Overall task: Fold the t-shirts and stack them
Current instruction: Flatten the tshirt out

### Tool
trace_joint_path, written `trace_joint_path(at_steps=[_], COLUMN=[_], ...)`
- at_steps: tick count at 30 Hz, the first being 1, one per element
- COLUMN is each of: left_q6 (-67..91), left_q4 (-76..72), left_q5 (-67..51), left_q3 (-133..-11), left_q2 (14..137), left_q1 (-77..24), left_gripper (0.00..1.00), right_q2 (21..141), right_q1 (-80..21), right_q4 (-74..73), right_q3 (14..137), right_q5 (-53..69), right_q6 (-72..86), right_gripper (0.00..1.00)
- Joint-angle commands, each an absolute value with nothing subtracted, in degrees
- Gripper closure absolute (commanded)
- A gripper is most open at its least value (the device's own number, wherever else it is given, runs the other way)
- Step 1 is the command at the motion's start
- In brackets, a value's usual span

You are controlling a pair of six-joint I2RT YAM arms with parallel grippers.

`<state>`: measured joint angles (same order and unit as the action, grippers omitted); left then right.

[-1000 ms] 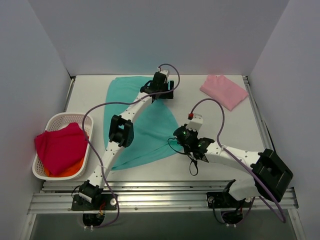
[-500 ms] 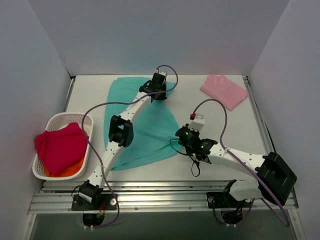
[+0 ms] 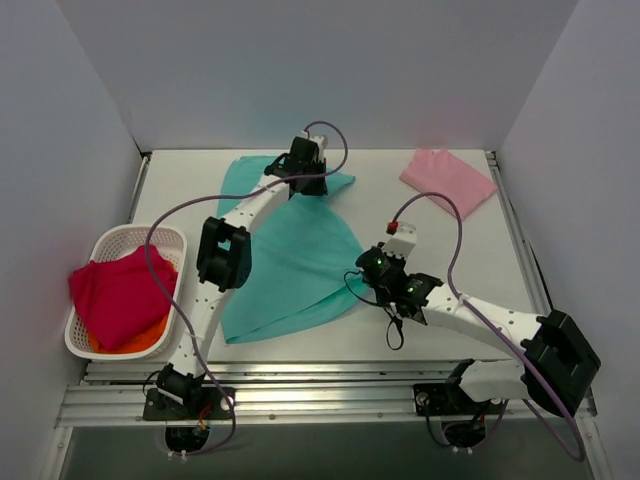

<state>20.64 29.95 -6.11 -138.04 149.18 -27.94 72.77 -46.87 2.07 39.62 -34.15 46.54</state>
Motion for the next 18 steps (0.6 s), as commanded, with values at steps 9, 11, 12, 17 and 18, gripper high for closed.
trace_joint_path(at_steps=[9,11,12,17,18], left_q6=[27.2,28.2,28.6,29.4,29.2], left_q4=[6.2,2.3,1.2,-0.8,-0.4], left_q5=[1.0,4.5,5.8,10.3,10.6], left_q3=[-103.3,-97.5,-92.3,-83.5,-82.8], left_q2=[100.3,91.6,88.4,71.1,69.1], left_q1=[-16.4,-16.0,-16.0,-17.7,-18.3], left_gripper=[0.98,0.98,0.98,0.98,0.98], right_q2=[55.8,53.0,52.2,47.5,46.8], right_q1=[-38.2,-36.9,-36.4,-36.4,-36.4], right_q4=[-12.6,-13.8,-15.1,-16.5,-15.1], right_q3=[52.2,54.8,56.4,68.6,70.0], right_q5=[-45.2,-46.0,-47.4,-50.5,-50.0], right_q6=[42.8,41.1,40.4,34.0,32.4], right_gripper=[1.00,1.00,1.00,1.00,1.00])
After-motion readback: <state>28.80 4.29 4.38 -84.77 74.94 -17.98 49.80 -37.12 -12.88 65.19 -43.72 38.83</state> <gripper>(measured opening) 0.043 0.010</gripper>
